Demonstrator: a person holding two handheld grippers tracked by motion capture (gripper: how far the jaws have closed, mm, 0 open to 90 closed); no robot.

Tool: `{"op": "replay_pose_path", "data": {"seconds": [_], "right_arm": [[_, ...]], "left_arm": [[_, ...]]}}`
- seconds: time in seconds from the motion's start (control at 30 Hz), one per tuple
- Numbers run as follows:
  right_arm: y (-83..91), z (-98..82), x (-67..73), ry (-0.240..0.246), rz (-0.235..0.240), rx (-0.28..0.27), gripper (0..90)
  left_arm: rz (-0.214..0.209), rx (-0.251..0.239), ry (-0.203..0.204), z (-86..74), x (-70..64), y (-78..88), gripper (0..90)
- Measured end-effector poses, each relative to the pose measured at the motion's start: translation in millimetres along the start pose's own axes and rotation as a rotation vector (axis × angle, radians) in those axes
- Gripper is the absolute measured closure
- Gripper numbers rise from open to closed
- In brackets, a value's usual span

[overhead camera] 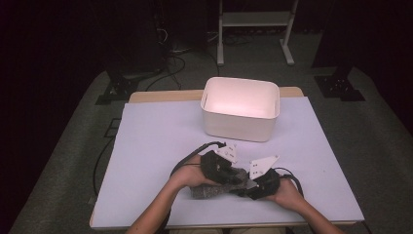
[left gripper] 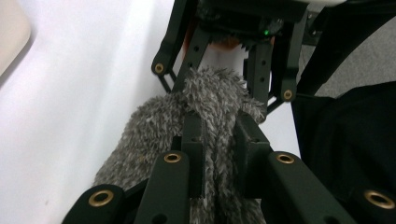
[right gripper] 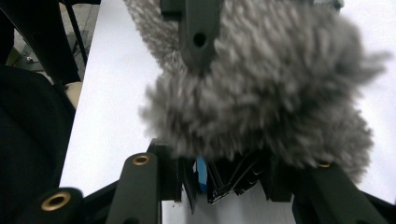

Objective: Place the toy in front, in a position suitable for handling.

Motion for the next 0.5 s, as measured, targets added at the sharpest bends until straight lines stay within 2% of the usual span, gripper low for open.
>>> {"op": "replay_pose_path", "data": {"seconds": [0.13,0.3,0.5], "right_arm": [[-0.1,-0.1,0.2,0.004,-0.003,-0.001,56.6],[-0.1,-0.5,-0.6,0.000,0.000,-0.005,56.6],[-0.2,-0.7,-0.5,0.009,0.000,-0.007,56.6]], "left_arm": [[0.038,0.028,-0.009,-8.2,0.1,10.6,76.1],[0.073,0.014,0.045,-31.6,2.7,34.3,75.1],[0.142,-0.002,0.097,-59.4,-0.1,65.9,74.3]]}}
Point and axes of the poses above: each handheld gripper's, and its own axes: y roughly backward along the jaws, z roughly out of its top, x roughly to its left, the point moved 3 cm from there along -y, roughly forward along the jaws, and after that the axes turned 4 degrees about -x, right-handed, at the moved point
